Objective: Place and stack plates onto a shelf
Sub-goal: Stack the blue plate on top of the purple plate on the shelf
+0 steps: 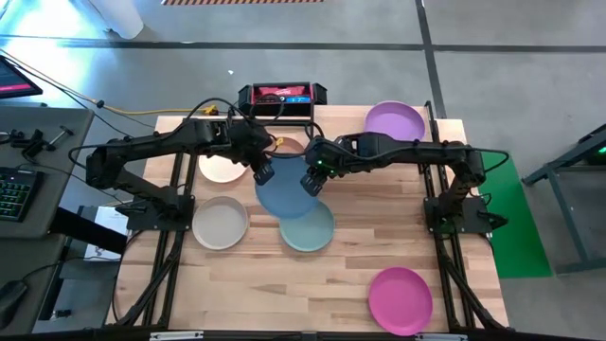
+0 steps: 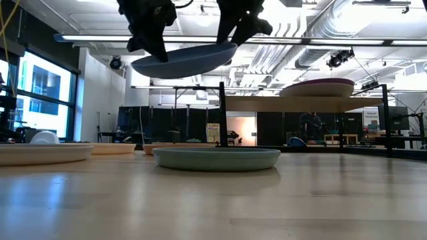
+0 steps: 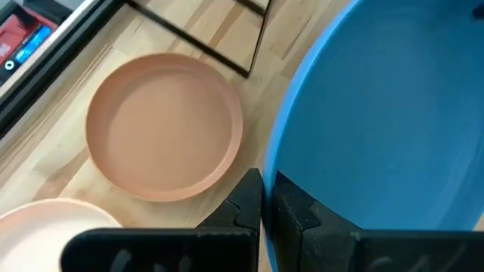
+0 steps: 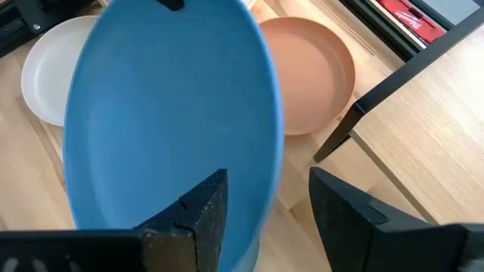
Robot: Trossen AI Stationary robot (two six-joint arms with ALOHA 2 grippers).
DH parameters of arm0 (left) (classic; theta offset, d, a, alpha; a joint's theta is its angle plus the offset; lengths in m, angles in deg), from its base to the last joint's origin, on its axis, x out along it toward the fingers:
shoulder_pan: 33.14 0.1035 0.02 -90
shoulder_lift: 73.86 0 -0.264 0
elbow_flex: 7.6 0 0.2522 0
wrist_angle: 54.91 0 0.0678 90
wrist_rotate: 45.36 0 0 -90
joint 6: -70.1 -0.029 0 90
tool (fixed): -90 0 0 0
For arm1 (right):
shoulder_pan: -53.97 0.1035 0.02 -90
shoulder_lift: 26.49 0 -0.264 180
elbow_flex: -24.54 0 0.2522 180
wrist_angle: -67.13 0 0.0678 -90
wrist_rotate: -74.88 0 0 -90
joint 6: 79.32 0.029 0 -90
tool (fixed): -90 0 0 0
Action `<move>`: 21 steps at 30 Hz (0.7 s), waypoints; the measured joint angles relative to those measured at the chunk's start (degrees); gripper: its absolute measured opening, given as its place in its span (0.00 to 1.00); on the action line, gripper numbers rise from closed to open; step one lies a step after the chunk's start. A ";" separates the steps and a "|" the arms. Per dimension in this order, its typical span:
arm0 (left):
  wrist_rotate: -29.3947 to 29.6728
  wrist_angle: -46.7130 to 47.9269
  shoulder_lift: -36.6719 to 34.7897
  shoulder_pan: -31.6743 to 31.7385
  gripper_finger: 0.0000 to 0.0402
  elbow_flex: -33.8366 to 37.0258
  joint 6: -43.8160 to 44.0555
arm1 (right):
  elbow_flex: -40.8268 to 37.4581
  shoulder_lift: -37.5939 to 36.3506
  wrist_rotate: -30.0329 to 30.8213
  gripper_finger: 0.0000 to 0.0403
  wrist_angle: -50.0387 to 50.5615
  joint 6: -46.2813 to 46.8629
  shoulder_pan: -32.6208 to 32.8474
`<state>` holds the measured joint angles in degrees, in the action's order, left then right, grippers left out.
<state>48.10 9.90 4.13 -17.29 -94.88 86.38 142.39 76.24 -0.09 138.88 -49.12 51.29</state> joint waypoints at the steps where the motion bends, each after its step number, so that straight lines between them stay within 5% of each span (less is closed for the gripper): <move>1: 0.00 -0.69 0.00 -0.13 0.00 0.00 0.04 | 0.00 0.00 0.00 0.40 0.02 0.01 0.00; 12: -0.02 -3.59 0.00 -0.93 0.00 0.00 0.09 | 0.00 0.00 0.00 0.25 0.02 1.39 0.00; 18: -0.02 -4.38 0.00 -0.93 0.00 0.00 0.00 | 0.00 -0.02 0.13 0.05 0.31 4.65 -0.04; 21: 0.02 -4.44 -0.02 -0.93 0.00 0.00 0.04 | -0.01 -0.02 0.31 0.02 0.37 7.20 -0.05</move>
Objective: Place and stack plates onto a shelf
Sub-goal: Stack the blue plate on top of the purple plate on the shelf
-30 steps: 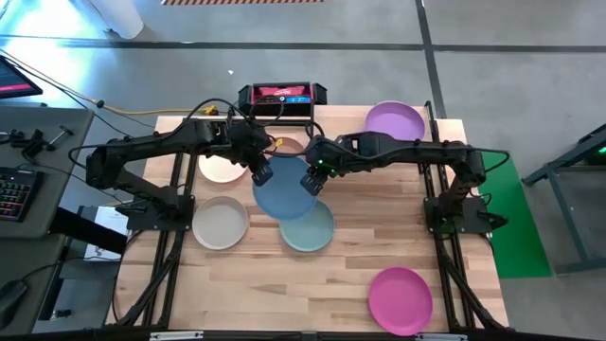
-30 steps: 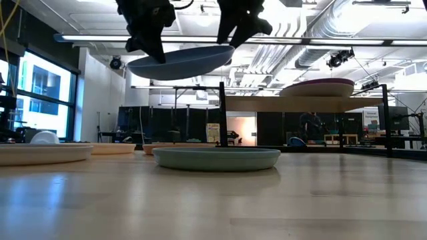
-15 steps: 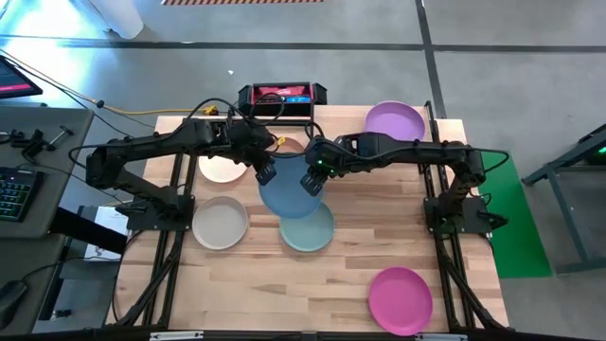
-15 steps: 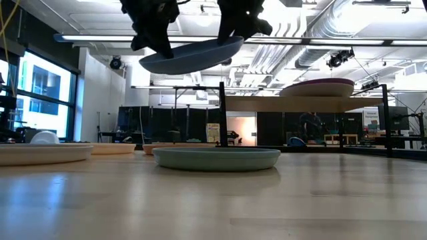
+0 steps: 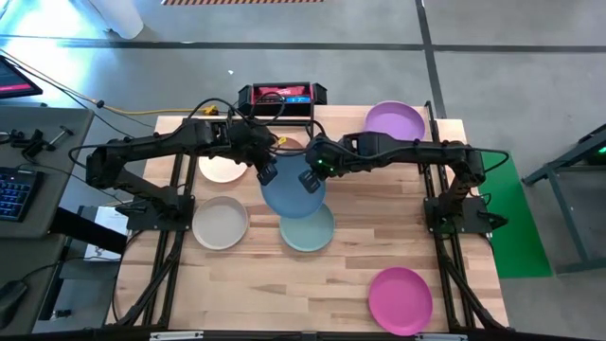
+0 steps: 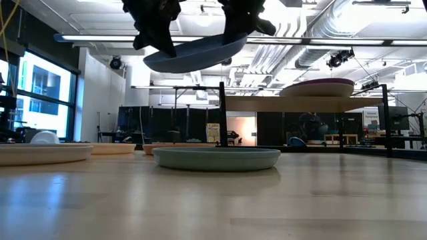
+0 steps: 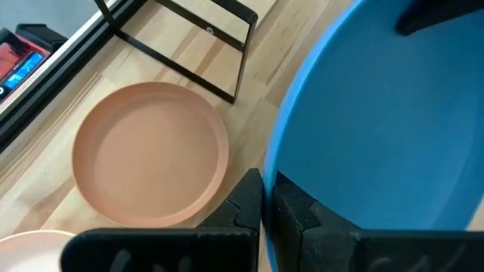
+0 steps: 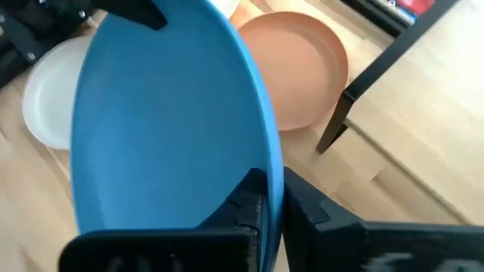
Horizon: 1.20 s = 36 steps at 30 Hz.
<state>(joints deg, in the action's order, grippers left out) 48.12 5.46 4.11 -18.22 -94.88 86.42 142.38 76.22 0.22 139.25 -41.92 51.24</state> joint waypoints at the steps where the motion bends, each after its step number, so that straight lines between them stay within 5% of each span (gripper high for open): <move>1: -0.04 -0.02 0.00 0.00 0.00 0.00 -0.06 | -0.01 0.00 -0.30 0.03 -0.02 1.19 0.01; 21: -4.66 -5.03 -0.16 0.07 0.23 0.00 -1.25 | 3.70 -0.02 2.09 0.00 9.96 6.64 0.27; 31: -4.44 -7.08 -2.40 0.07 0.24 -4.21 -2.89 | 13.10 -0.07 8.81 0.00 30.62 6.26 -2.68; 36: -4.24 -7.25 -3.84 0.09 0.24 -6.42 -4.48 | 14.35 -2.86 9.55 0.00 30.41 2.36 -5.69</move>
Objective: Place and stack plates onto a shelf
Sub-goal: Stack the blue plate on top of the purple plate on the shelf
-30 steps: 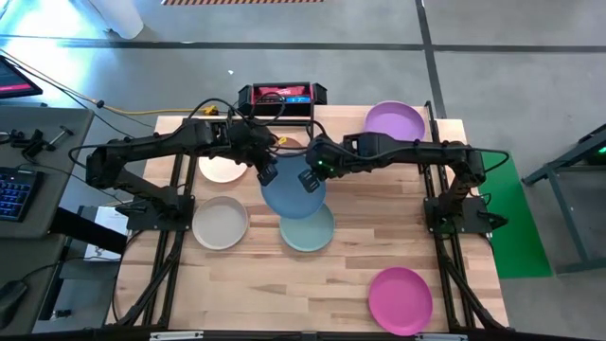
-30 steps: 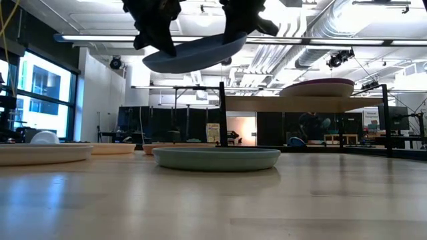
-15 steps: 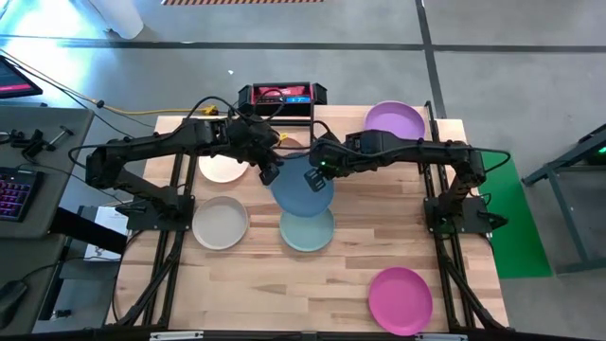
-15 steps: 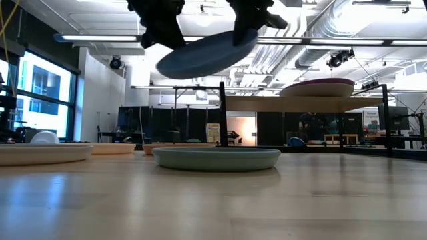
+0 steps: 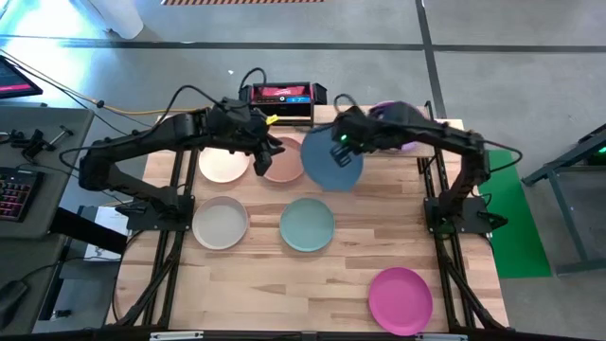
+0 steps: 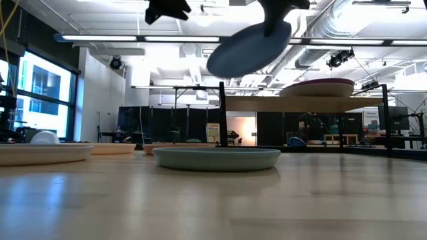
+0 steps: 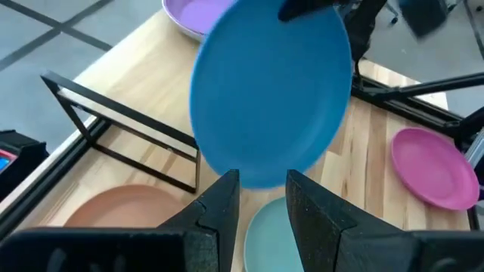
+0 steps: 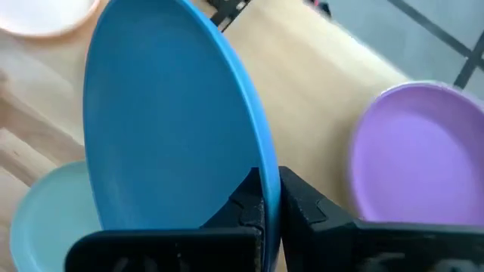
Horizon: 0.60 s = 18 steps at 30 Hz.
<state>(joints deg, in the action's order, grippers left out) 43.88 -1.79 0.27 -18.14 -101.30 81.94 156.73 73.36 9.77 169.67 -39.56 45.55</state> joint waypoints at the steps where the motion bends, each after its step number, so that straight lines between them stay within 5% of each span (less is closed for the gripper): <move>1: 0.08 0.02 -0.18 0.00 0.24 -0.04 -0.02 | 0.00 -0.91 0.07 0.00 0.39 -0.43 -0.70; 11: 2.18 0.49 -0.38 0.02 0.24 -0.03 -0.11 | -0.97 -11.09 2.67 0.00 1.06 -6.02 -7.64; 18: 4.18 0.55 -0.38 0.60 0.24 -0.03 -0.12 | -14.62 -23.85 1.27 0.00 -3.04 -6.61 -16.45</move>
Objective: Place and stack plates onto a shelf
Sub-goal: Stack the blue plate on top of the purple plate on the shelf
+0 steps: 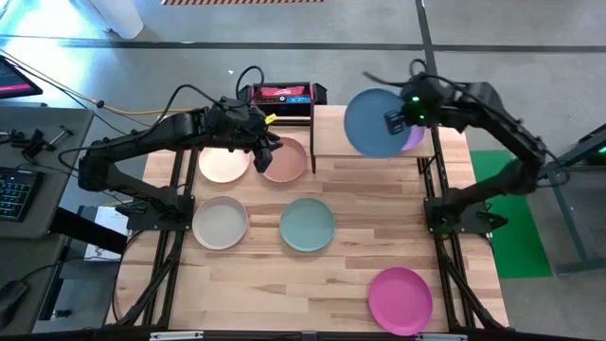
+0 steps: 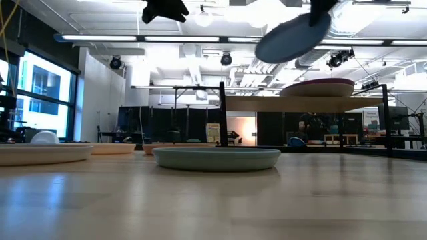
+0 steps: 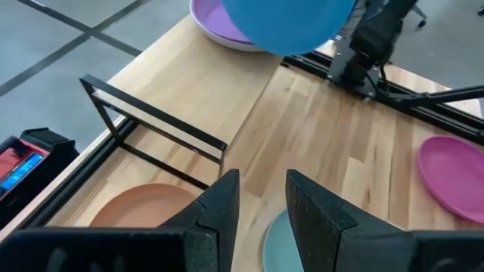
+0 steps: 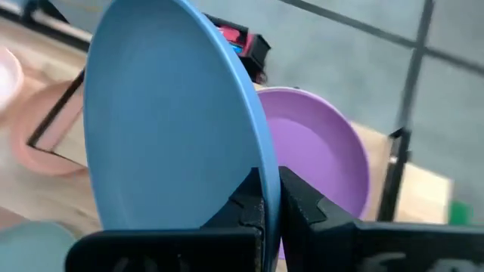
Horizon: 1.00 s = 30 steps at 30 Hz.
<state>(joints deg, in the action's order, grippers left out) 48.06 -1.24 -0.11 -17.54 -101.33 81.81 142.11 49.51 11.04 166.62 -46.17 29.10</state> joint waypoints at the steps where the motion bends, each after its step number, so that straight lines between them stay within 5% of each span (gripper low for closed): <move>1: 0.05 0.02 0.00 0.20 0.24 -0.02 0.02 | -2.81 -2.20 -1.16 0.00 -2.20 0.01 -1.27; 6: 0.07 0.02 0.02 1.62 0.24 0.00 0.02 | -15.43 -12.35 -6.06 0.00 -13.57 -0.04 -7.26; 16: 0.07 0.10 0.07 3.64 0.24 0.00 0.00 | -32.63 -25.36 -7.59 0.00 -20.74 7.04 -17.97; 30: 0.28 0.58 0.07 3.66 0.24 0.00 -5.37 | -47.51 -32.15 -9.90 0.00 -29.76 20.11 -24.17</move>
<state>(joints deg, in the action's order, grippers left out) 48.34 -0.66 -0.04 -13.87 -101.33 76.44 94.59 17.37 1.14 136.86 -26.06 4.93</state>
